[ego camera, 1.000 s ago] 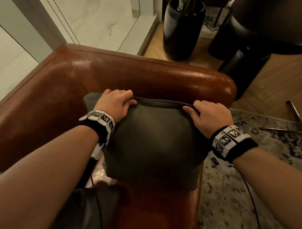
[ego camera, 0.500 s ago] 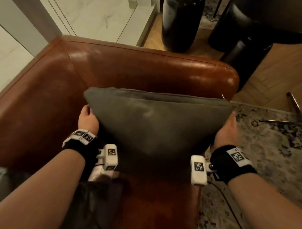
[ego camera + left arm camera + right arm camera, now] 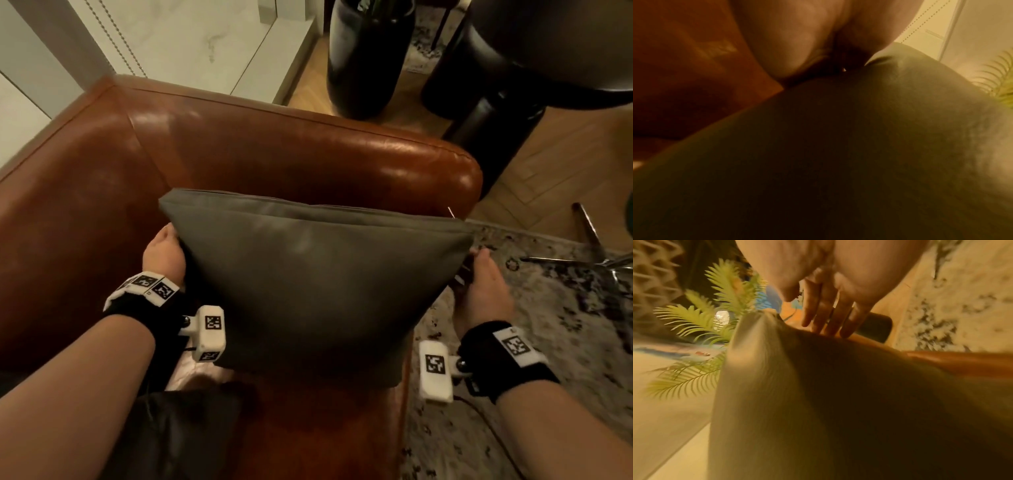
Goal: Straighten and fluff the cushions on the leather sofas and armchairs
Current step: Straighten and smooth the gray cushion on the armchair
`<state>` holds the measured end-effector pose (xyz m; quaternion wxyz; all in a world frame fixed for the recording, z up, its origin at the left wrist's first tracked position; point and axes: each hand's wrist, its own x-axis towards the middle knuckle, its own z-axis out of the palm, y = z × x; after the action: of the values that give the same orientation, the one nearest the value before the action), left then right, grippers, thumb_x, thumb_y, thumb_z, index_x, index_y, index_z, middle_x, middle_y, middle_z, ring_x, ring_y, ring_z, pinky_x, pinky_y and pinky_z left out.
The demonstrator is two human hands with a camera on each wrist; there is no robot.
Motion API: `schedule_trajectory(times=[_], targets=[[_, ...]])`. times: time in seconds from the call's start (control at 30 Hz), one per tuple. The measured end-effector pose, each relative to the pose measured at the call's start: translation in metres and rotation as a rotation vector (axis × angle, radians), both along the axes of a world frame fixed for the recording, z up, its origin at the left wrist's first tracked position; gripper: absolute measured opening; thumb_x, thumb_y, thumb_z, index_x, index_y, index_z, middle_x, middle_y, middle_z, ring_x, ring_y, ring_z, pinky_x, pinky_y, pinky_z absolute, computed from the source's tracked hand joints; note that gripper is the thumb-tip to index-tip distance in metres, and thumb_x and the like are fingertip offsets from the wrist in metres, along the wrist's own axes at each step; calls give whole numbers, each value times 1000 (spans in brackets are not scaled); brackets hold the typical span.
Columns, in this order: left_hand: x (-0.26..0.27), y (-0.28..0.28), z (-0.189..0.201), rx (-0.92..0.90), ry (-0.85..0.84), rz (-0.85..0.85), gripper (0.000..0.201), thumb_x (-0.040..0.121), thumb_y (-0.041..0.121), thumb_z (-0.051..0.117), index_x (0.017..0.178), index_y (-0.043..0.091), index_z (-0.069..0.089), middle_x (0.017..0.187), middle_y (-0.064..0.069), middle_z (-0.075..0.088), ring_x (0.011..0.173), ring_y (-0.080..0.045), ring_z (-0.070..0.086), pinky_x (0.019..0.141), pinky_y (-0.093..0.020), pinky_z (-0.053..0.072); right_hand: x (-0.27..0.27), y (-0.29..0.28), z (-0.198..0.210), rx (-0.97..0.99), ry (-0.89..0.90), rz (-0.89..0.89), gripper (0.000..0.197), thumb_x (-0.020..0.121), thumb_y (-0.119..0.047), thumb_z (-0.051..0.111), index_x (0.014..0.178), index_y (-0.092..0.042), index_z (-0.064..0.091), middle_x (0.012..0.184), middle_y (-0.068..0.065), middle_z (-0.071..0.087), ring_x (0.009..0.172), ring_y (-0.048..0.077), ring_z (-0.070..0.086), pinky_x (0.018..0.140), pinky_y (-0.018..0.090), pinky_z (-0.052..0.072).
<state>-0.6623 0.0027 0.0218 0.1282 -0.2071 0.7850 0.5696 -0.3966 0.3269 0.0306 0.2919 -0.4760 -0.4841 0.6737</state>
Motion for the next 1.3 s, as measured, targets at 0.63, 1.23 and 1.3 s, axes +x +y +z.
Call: schedule_trajectory(times=[0.63,1.23,1.3], targets=[[44,-9,-32,-17,-62,99,48,102,8,33,150,5,27,155,-16,31,141,-31,33,111,-28,22,13,-39,-27,-94,-8,16,12,89,-32,66,100,-35,70,111,-7,71,113,17,63,97,34,49],[70,-19,-53,39,-148,127,30,93,21,47,113,32,65,123,-6,63,121,-30,57,104,-44,46,23,-55,-39,-203,3,-31,19,98,-15,55,96,-21,72,98,1,73,89,12,68,63,20,55],[65,-19,-47,22,-67,105,21,85,21,56,88,37,70,101,-5,70,103,-28,65,93,-43,51,22,-48,-36,-115,29,-77,21,97,-12,55,90,-20,73,93,2,71,87,14,65,68,24,54]])
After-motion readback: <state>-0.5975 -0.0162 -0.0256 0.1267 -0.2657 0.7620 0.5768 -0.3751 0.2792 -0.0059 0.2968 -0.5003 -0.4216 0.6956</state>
